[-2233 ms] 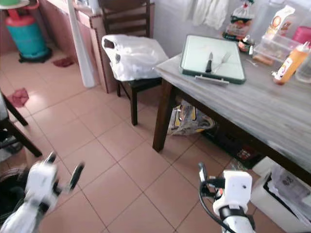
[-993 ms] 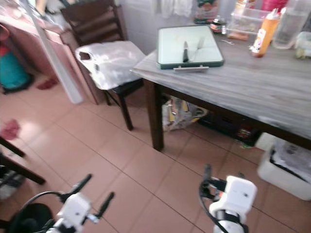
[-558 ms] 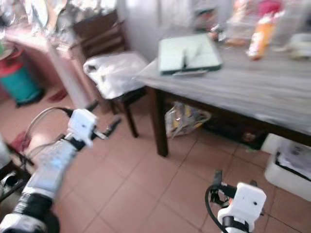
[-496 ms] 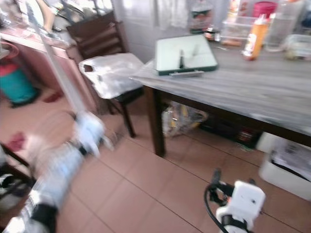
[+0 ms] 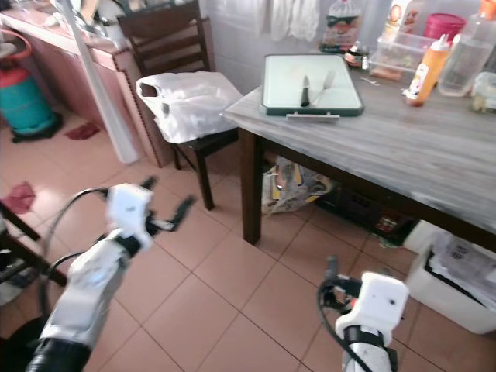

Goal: Setting the table

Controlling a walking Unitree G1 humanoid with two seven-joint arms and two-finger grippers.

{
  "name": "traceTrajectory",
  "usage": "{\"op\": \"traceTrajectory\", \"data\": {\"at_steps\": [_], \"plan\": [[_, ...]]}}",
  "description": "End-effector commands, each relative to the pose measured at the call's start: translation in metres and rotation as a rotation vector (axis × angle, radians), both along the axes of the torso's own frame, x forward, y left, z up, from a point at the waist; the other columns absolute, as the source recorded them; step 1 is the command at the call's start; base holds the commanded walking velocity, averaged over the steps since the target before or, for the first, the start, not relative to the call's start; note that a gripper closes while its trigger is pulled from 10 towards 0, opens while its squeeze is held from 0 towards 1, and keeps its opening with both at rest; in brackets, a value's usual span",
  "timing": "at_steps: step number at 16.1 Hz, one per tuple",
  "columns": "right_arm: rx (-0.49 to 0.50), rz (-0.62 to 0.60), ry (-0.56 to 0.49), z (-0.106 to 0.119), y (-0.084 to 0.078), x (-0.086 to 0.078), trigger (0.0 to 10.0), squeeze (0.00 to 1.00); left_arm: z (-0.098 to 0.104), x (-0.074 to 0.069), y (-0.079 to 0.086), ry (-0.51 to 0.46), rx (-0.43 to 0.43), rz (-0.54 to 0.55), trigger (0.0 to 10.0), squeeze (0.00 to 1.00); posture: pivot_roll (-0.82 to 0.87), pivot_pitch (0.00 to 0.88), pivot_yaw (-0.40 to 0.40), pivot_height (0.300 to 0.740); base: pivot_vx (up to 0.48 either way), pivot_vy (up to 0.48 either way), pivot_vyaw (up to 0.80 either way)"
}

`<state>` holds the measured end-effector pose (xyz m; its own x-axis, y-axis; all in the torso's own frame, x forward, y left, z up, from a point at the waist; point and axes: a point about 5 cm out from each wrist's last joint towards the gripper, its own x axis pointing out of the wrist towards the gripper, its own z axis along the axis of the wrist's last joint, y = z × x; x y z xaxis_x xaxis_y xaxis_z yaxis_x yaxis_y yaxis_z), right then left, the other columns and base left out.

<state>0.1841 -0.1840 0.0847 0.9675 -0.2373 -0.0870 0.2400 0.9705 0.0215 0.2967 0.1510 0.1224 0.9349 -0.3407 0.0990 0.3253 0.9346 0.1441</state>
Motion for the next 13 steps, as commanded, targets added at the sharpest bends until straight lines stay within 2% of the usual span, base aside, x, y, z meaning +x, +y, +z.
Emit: {"op": "traceTrajectory", "data": {"at_steps": [1, 3, 6, 9, 11, 13], "plan": [[-0.016, 0.026, -0.021, 0.008, 0.002, 0.001, 10.0, 0.00, 0.008, -0.002, 0.010, -0.033, 0.009, 0.050, 10.0, 0.00, 0.05, 0.072, 0.007, 0.740, 0.000, 0.000, 0.00], [-0.016, 0.060, -0.029, 0.014, 0.000, 0.004, 10.0, 0.00, 0.005, -0.012, 0.016, -0.018, -0.001, 0.118, 10.0, 0.00, 0.06, 0.083, -0.014, 0.740, 0.000, 0.000, 0.00], [-0.033, 0.098, -0.067, 0.027, 0.002, 0.013, 10.0, 0.00, 0.001, -0.005, 0.022, -0.003, 0.009, 0.236, 10.0, 0.00, 0.07, 0.079, -0.022, 0.740, 0.000, 0.000, 0.00], [-0.025, 0.105, -0.074, 0.030, 0.004, 0.017, 10.0, 0.00, -0.002, -0.010, 0.031, 0.024, 0.051, 0.243, 10.0, 0.00, 0.08, 0.088, -0.028, 0.740, 0.000, 0.000, 0.00], [-0.028, 0.111, -0.061, 0.028, 0.003, 0.017, 10.0, 0.00, -0.012, -0.012, 0.031, 0.055, 0.064, 0.250, 10.0, 0.00, 0.09, 0.086, -0.034, 0.740, 0.000, 0.000, 0.00], [-0.042, 0.122, -0.051, 0.028, 0.003, 0.018, 10.0, 0.00, -0.014, -0.012, 0.024, 0.060, 0.060, 0.241, 10.0, 0.00, 0.09, 0.081, -0.047, 0.740, 0.000, 0.000, 0.80]]}}
